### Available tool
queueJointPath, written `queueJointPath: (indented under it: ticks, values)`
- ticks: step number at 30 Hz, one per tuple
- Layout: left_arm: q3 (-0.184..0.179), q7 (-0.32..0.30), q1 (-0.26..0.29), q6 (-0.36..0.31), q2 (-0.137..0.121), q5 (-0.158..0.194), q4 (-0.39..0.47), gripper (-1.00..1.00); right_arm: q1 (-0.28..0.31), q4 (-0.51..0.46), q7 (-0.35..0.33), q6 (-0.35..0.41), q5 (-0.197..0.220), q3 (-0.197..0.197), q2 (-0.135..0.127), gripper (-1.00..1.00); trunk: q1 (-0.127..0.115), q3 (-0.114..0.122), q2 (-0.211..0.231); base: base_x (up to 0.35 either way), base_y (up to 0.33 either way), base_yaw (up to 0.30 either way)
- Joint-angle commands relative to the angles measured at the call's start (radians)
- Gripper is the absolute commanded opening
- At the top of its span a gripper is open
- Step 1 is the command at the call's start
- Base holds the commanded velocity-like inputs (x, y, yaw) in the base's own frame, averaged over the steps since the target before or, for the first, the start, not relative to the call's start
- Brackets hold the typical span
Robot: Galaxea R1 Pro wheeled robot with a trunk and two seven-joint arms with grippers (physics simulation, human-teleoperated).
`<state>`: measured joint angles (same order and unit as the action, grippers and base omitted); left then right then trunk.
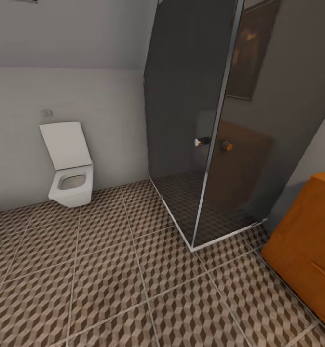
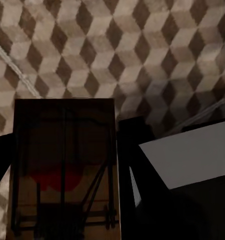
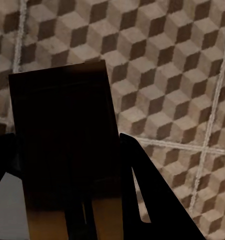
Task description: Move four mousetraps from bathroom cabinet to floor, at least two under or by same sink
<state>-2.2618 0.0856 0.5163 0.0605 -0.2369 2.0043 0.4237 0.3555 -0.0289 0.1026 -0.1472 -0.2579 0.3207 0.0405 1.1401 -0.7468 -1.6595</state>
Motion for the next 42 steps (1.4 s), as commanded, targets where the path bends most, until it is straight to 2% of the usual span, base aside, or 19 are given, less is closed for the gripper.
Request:
queueJointPath:
  ticks: [1,3,5,7,9,11,13,17,28,42]
  values:
    - [-0.008,0.006,0.002,0.01,0.0,0.024,0.004,-1.0,-0.003,0.001,0.037,-0.008,-0.007,0.0,0.003,-1.0,0.0,-0.001,0.0,0.0,0.0,0.289]
    - [-0.008,0.006,0.002,0.015,-0.001,0.075,0.001,-1.0,-0.008,0.0,0.098,-0.029,-0.007,-0.005,0.006,-1.0,0.0,-0.002,0.0,0.0,0.0,0.289]
    - [-0.008,0.006,0.002,0.022,-0.001,0.124,-0.01,-1.0,-0.009,0.0,0.137,-0.06,0.011,-0.036,0.008,-1.0,0.0,-0.003,0.0,0.0,0.0,0.289]
    - [-0.008,0.006,0.002,0.027,-0.001,0.159,-0.02,-1.0,-0.01,0.001,0.154,-0.084,0.074,-0.089,0.008,-1.0,0.0,-0.004,0.0,0.0,0.0,0.289]
    - [-0.008,0.006,0.002,0.03,-0.001,0.184,-0.025,-1.0,-0.01,0.001,0.161,-0.095,0.149,-0.123,0.008,-1.0,0.0,-0.005,0.0,0.0,0.0,0.289]
    - [-0.008,0.006,0.002,0.031,0.0,0.2,-0.027,-1.0,-0.01,0.001,0.163,-0.1,0.223,-0.139,0.006,-1.0,0.0,-0.005,0.0,0.0,0.0,0.289]
    - [-0.009,0.006,0.002,0.031,0.001,0.206,-0.026,-1.0,-0.01,0.003,0.163,-0.102,0.247,-0.143,0.007,-1.0,0.0,-0.006,0.0,0.0,0.0,0.289]
    - [-0.009,0.006,0.002,0.032,0.003,0.21,-0.024,-1.0,-0.012,0.005,0.159,-0.103,0.258,-0.145,0.007,-1.0,0.0,-0.009,0.0,0.0,0.0,0.289]
    - [-0.008,0.006,0.001,0.032,0.002,0.211,-0.026,-1.0,-0.012,0.009,0.153,-0.101,0.252,-0.14,0.008,-1.0,0.0,-0.015,0.0,0.016,0.01,0.289]
    - [-0.008,0.005,0.002,0.032,0.001,0.211,-0.026,-1.0,-0.012,0.009,0.151,-0.101,0.252,-0.14,0.007,-1.0,0.0,-0.017,0.0,0.238,0.175,0.257]
